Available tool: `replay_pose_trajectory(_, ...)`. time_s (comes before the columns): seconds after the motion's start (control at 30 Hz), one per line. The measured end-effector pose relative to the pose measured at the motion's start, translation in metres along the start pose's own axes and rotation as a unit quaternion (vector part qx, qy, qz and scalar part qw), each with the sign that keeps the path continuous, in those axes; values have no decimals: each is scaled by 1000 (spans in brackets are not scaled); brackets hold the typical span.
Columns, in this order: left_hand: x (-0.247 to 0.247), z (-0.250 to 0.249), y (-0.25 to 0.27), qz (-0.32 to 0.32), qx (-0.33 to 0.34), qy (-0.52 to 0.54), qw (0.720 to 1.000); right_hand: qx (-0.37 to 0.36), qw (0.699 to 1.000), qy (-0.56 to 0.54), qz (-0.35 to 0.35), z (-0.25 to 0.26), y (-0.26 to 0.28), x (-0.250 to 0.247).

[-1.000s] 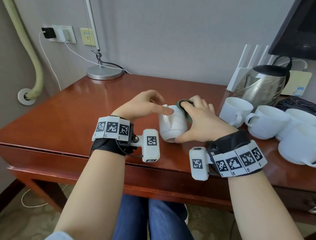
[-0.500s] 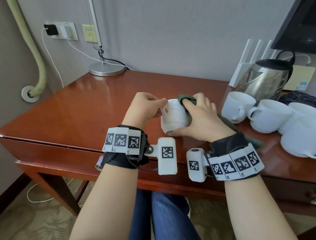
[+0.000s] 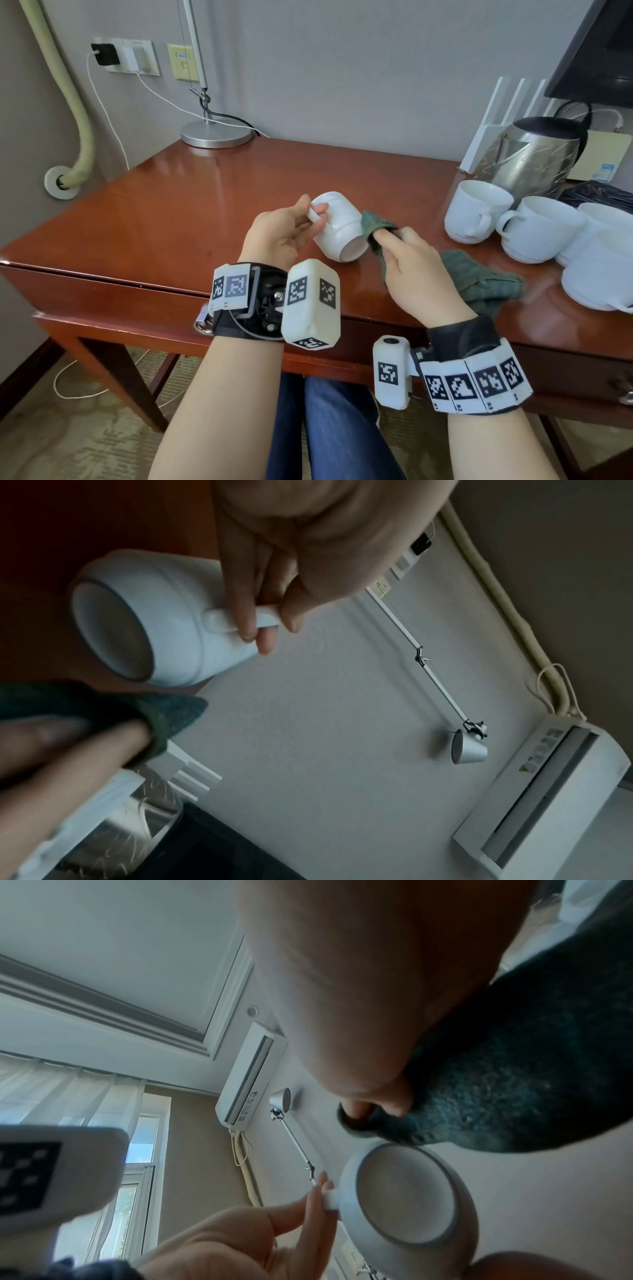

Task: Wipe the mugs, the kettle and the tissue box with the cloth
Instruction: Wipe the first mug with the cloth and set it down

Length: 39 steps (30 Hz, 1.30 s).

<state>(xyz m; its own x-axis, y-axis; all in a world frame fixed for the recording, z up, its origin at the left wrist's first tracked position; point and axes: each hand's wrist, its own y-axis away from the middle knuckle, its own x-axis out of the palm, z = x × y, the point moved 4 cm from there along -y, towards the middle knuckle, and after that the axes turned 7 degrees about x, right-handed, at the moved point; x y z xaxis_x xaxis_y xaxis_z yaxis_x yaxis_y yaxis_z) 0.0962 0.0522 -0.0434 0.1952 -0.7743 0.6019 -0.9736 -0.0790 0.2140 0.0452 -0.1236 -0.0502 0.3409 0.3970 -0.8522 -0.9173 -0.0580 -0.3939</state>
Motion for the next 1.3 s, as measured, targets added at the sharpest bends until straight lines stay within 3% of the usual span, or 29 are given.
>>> replay_pose_trajectory(0.13,3,1,5,8,-24,55,998,-41,999,-3,-22,4,3,6)
replay_pose_trajectory(0.27,1,2,2,-8,-6,79,997,-68,997,-7,-34,8,1,6)
replay_pose_trajectory(0.43,2,6,-2,-22,11,70,997,-35,999,1,-37,0,1,8)
replay_pose_trajectory(1.0,6,8,-3,-21,2,58,998,-74,997,-17,-19,7,-1,9)
replay_pose_trajectory(1.2,6,8,0,-19,2,54,998,-36,999,-9,-21,-7,-6,2)
replay_pose_trajectory(1.3,7,8,-2,-22,2,60,998,-63,998,-19,-6,-2,0,4)
